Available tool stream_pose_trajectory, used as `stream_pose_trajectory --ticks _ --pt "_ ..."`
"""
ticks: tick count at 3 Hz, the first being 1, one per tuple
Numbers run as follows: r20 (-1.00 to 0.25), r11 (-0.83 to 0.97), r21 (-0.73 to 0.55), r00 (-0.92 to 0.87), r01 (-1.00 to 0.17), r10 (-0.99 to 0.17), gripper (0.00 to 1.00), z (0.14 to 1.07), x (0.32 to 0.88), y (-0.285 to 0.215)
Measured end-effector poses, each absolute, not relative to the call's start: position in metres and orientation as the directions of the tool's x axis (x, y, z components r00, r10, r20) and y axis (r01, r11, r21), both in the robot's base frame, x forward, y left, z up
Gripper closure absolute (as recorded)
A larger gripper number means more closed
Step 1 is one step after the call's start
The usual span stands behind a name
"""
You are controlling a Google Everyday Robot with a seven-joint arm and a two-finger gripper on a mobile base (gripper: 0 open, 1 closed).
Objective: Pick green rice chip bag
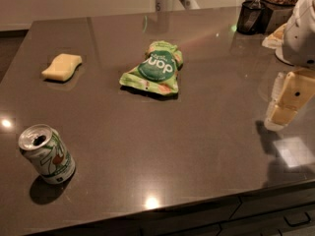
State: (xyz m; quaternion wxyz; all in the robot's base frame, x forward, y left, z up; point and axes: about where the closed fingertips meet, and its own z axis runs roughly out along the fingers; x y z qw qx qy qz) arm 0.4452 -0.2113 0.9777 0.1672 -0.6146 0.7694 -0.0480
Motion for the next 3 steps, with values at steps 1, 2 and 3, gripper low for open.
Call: stream_pose_trajectory --ticks 1,2,3 --pt "-0.183 0.142 -0.336 -0.083 -0.931 -0.980 0.00 0.977 0.483 -0.196" --pt "-0.154 -0.006 -0.363 0.066 -0.932 -0.986 0.00 0.972 0.534 -0.176" --pt "-0.136 -0.121 -0.372 0.183 -0.920 -0.974 0.00 0.966 0.567 -0.161"
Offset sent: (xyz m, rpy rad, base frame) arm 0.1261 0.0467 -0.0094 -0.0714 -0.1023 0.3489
